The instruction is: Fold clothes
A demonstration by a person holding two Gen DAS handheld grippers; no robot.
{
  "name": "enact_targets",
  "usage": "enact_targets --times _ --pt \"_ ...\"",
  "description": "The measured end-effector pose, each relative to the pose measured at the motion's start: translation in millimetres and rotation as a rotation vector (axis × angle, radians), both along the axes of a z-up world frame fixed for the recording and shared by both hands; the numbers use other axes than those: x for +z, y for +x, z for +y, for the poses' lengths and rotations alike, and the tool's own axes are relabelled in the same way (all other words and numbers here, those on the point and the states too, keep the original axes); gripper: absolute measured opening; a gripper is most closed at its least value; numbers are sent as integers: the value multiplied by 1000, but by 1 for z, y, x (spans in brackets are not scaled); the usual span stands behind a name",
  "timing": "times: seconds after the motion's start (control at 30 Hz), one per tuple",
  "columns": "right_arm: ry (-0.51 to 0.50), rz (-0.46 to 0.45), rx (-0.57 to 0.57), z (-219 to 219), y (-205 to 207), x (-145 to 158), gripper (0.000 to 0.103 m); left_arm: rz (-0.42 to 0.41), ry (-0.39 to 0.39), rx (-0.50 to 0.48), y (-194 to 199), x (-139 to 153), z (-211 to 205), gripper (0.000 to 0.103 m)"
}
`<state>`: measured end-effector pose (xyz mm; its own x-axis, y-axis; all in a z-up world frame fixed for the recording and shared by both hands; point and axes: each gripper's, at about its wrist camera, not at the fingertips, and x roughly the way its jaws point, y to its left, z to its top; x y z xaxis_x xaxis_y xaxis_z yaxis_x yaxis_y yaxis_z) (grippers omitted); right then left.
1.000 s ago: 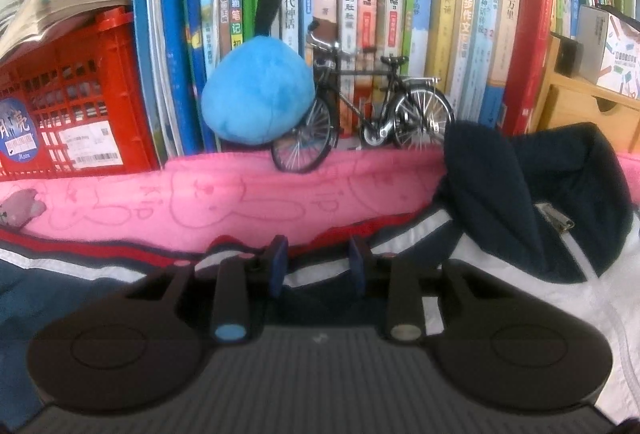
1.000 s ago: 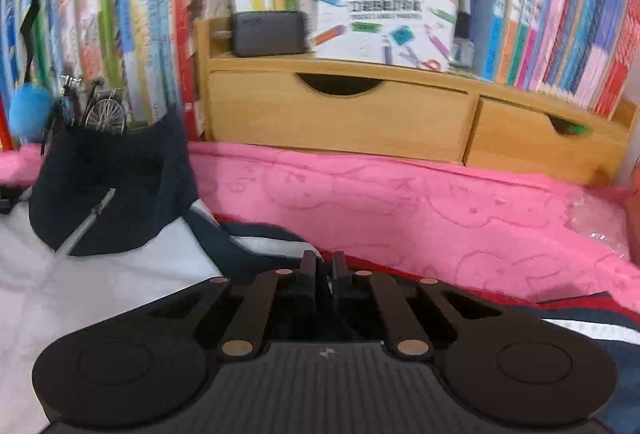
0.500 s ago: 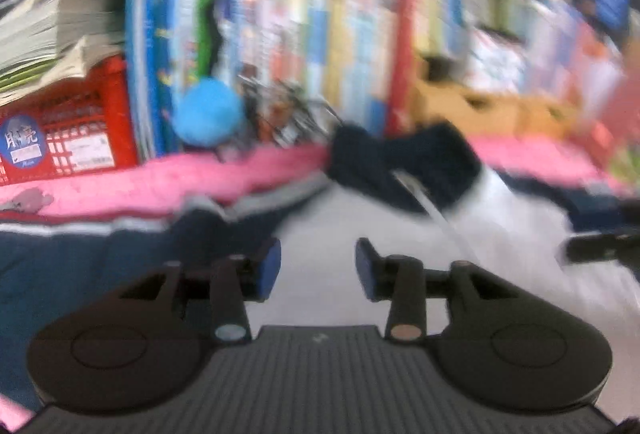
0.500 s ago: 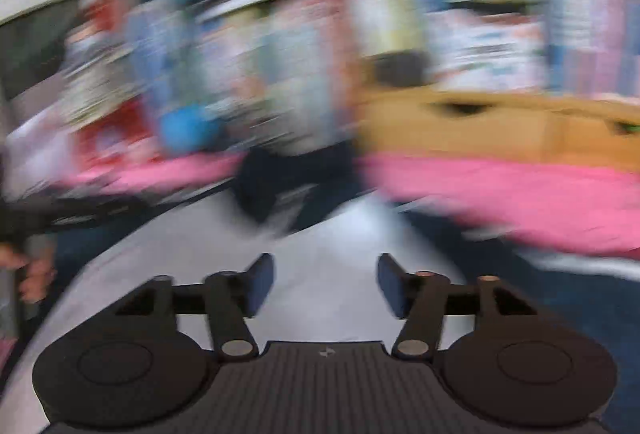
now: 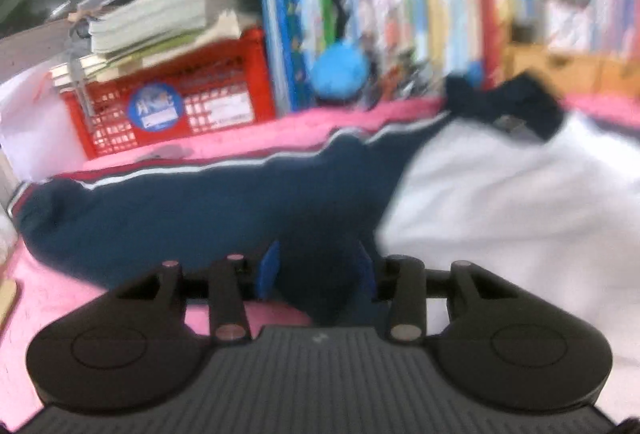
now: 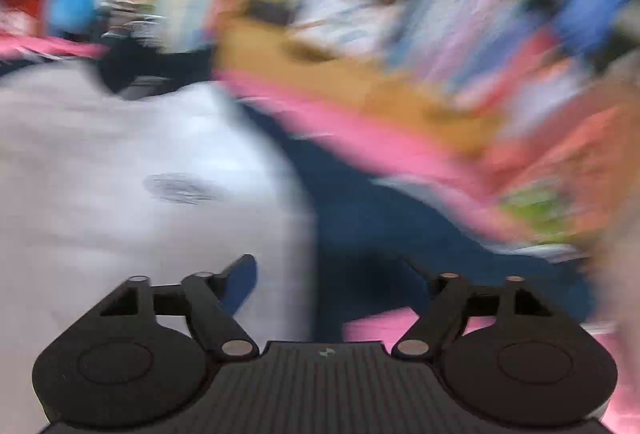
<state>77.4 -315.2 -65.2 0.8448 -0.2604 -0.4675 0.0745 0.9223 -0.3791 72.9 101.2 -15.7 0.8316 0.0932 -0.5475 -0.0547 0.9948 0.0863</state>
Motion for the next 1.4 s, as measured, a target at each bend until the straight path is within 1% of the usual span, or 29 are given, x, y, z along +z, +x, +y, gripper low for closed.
enact_targets --times 0.03,0.13,0.2,0.23,0.27,0.3,0.33,0.37,0.43,0.47,0.57,0.63,0.67,0.7,0.73,0.8,0.83,0.87,0.9,0.93,1.0,1.07,1.1,1.17,1.23,1.3,1.37,1.4 --pt "15 -38 9 0 -18 5 77 -32 -33 -27 -19 8 -7 41" --pt "165 -127 107 1 -78 22 79 -102 -108 -97 -76 22 -33 45" --pt "267 -164 180 3 -117 26 85 -136 -161 -134 -112 20 -53 46" --pt "329 -174 217 4 -136 24 88 -161 -173 -145 -128 15 -62 46" --pt "385 -178 242 6 -152 19 89 -197 -176 -158 -144 9 -70 46" --pt "435 -183 262 9 -167 13 89 -244 -158 -175 -158 3 -77 48" --pt "486 -187 281 13 -182 7 89 -273 -123 -191 -167 -3 -84 49" --pt "511 -188 295 20 -193 -1 89 -275 -89 -203 -172 -8 -90 48" --pt "525 -185 325 36 -210 -19 89 -255 -41 -226 -175 -18 -97 50" --pt "511 -183 350 45 -215 -27 89 -242 -16 -228 -176 -22 -100 50" --pt "389 -211 420 63 -229 -43 88 -197 62 -167 -173 -38 -93 51" --pt "357 -228 417 57 -230 -47 88 -211 90 -99 -174 -46 -77 53" --pt "351 -229 393 50 -228 -49 89 -217 103 -69 -176 -47 -70 58" --pt "346 -238 354 38 -227 -52 89 -212 114 -37 -177 -46 -62 59" --pt "343 -253 310 24 -226 -56 90 -189 121 0 -175 -43 -53 62" --pt "365 -229 210 -9 -222 -51 90 -146 135 72 -171 -36 -35 61" --pt "359 -210 145 -23 -219 -45 89 -130 140 105 -168 -30 -26 59" --pt "355 -205 88 -38 -217 -35 88 -123 135 132 -163 -22 -19 56" --pt "370 -216 46 -55 -215 -26 88 -125 117 154 -157 -11 -13 56" --pt "405 -233 11 -73 -212 -17 88 -132 85 159 -150 0 -9 56" --pt "528 -271 -64 -116 -199 -1 88 -148 -21 99 -136 17 -6 56" --pt "653 -306 -163 -162 -179 10 89 -134 -113 48 -118 23 -15 56" --pt "705 -317 -220 -186 -166 13 89 -122 -139 36 -112 21 -19 56" --pt "770 -330 -314 -231 -143 15 88 -94 -153 28 -94 14 -29 56" --pt "800 -337 -394 -274 -118 14 88 -59 -135 21 -82 4 -39 56" --pt "810 -328 -438 -308 -95 13 88 -22 -121 16 -73 -7 -47 56" --pt "805 -321 -473 -334 -71 8 89 21 -97 31 -67 -18 -52 56" --pt "799 -321 -497 -346 -57 5 89 35 -85 37 -65 -22 -54 58"
